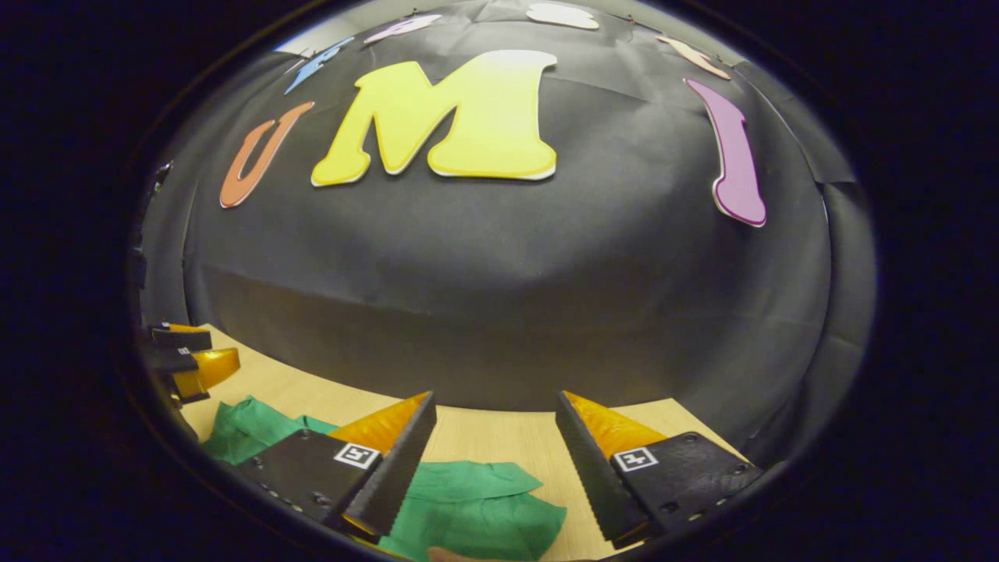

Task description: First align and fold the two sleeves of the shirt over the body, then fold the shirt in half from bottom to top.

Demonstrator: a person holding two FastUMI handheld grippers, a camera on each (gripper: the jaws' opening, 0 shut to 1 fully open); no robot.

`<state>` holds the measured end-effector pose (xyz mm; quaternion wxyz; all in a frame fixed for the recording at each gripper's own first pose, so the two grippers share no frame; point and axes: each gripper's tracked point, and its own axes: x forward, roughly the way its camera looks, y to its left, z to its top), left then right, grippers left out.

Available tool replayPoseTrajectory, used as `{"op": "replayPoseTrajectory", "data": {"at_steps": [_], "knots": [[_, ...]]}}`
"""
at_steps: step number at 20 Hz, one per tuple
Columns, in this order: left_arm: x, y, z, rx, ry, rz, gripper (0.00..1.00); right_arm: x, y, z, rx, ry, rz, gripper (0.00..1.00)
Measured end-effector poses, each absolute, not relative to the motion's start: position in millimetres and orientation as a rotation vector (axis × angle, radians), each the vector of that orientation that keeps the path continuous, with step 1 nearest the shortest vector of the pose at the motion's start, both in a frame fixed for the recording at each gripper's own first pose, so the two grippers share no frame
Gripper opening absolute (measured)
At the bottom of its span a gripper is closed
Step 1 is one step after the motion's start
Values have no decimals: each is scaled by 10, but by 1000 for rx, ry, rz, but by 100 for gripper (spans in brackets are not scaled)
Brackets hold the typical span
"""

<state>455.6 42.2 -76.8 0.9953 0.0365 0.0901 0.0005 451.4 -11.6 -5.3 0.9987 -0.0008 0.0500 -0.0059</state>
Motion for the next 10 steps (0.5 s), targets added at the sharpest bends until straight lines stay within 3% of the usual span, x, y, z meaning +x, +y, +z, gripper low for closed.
{"op": "replayPoseTrajectory", "data": {"at_steps": [2,10], "knots": [[4518,450,-733,95,180,20,100,4421,-94,2,-6,102,-1,97],[4486,474,-806,75,173,40,100,4095,29,141,-21,91,45,97]]}}
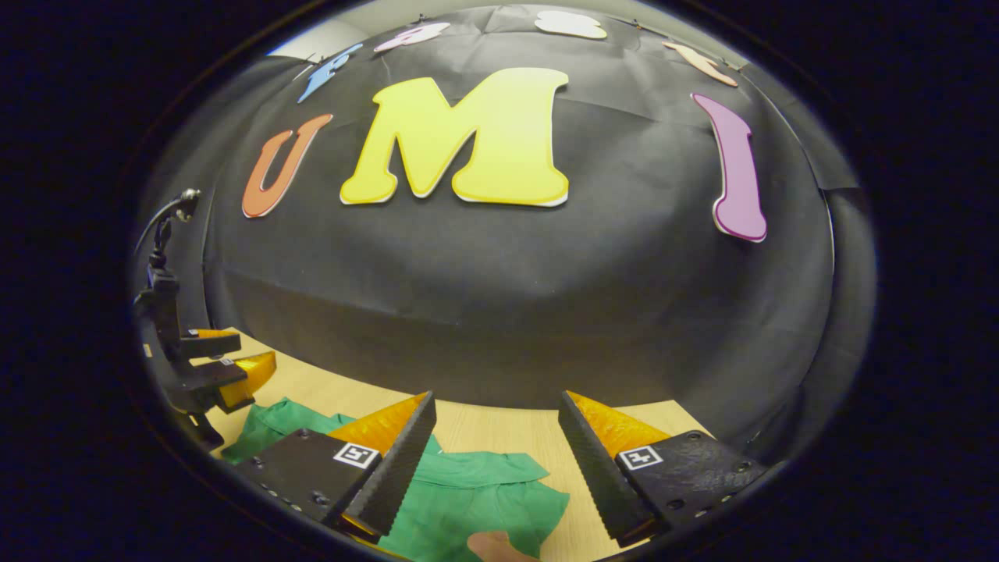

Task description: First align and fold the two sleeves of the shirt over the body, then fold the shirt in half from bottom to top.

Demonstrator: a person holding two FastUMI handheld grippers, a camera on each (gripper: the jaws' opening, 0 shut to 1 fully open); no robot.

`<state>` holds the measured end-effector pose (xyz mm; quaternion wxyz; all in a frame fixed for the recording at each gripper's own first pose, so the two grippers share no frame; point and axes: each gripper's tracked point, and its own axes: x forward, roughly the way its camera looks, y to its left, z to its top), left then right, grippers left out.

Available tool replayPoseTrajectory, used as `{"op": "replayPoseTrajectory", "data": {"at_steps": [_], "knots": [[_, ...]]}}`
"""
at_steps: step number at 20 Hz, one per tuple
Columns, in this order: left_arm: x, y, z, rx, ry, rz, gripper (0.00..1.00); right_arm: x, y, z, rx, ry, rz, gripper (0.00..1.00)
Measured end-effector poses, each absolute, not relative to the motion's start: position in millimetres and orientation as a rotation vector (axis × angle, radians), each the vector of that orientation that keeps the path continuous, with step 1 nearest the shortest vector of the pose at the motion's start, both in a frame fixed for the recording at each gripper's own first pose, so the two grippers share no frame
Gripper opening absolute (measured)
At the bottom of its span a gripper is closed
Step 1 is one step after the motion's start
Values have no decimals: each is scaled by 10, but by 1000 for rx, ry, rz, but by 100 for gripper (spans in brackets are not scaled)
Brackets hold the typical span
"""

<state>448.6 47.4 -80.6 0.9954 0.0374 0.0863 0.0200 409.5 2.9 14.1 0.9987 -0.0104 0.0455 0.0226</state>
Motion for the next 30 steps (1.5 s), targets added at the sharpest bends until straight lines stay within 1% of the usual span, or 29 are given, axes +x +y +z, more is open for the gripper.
{"op": "replayPoseTrajectory", "data": {"at_steps": [3,4,5,6,8,9,12,13,14,16,18,19,20,21,24,26,28,30], "knots": [[4462,467,-881,70,187,44,100,4078,50,128,-29,99,39,97],[4442,471,-885,68,180,52,100,4048,59,126,-36,96,39,95],[4425,457,-902,59,175,53,100,4013,73,147,-46,85,41,97],[4408,429,-928,45,170,50,100,3969,86,141,-66,76,42,96],[4328,364,-1008,22,174,38,100,3874,83,73,-99,79,36,97],[4276,357,-1035,21,171,41,100,3821,101,57,-109,85,38,96],[4033,362,-1140,16,183,61,100,3559,130,108,-107,68,47,97],[3920,369,-1158,15,182,72,100,3451,137,148,-98,60,44,95],[3776,413,-1153,19,177,92,100,3326,142,178,-92,52,45,97],[3470,457,-1140,24,164,119,100,3009,185,235,-72,45,60,95],[3147,410,-1109,5,170,110,100,2658,215,270,-31,31,79,94],[2959,387,-1076,0,176,110,100,2480,216,235,-32,41,91,97],[2752,392,-1012,3,170,125,100,2292,209,183,-45,54,96,95],[2540,365,-922,10,155,125,100,2110,171,168,-61,64,92,96],[1858,165,-620,25,127,96,100,1452,56,261,-91,31,91,95],[1371,23,-346,42,100,74,100,996,-112,320,-102,-1,57,95],[906,-130,-128,52,65,34,100,510,-165,348,-131,-30,62,96],[482,-295,25,88,38,1,100,134,-271,328,-136,-49,61,95]]}}
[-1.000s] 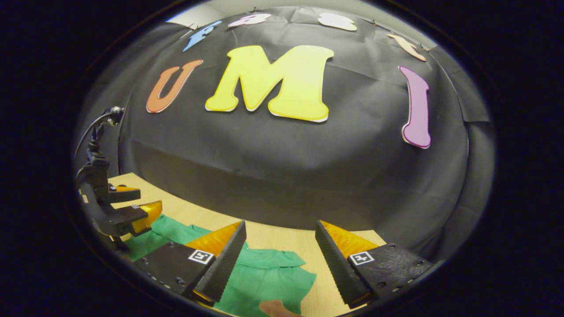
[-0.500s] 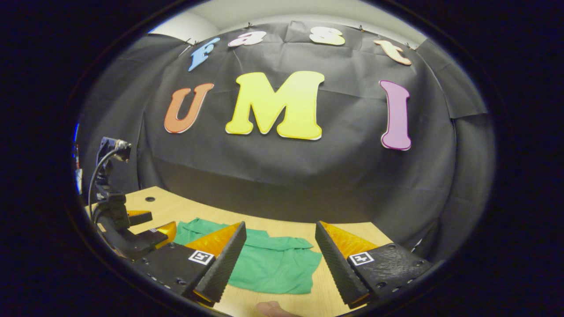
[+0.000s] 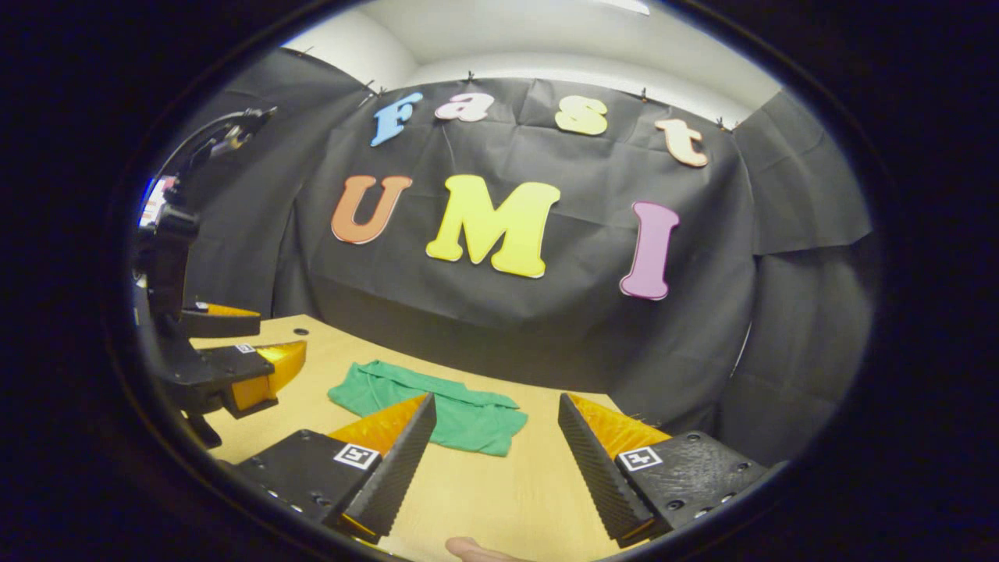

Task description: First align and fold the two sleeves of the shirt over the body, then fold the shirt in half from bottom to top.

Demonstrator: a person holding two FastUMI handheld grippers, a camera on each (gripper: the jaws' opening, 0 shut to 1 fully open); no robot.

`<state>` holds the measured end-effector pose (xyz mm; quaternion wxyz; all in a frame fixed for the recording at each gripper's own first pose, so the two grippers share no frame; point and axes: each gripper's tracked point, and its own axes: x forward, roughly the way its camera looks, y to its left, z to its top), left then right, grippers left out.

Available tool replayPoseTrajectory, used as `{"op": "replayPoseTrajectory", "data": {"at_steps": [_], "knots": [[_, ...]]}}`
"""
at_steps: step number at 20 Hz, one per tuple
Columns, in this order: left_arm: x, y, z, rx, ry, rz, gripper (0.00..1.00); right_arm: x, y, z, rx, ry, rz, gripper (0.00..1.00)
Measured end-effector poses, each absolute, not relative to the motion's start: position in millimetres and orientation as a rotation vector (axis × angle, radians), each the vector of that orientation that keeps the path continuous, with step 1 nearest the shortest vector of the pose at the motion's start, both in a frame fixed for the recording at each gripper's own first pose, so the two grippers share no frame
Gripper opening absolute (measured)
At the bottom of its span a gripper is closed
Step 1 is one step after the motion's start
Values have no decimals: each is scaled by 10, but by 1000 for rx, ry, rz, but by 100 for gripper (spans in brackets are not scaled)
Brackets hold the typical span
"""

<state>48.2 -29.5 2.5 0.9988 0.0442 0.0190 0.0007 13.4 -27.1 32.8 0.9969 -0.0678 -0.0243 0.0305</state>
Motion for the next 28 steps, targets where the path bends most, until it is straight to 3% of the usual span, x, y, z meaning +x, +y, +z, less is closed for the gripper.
{"op": "replayPoseTrajectory", "data": {"at_steps": [7,11,18,28], "knots": [[-380,-509,-76,59,42,-45,100,-627,-703,415,-129,-129,-53,95],[-435,-418,-163,23,59,-58,100,-787,-630,355,-12,-144,25,95],[-415,-185,-108,-8,30,3,100,-723,-722,241,-37,-134,35,96],[-386,-299,-182,16,37,-27,100,-544,-655,-11,-50,-59,39,97]]}}
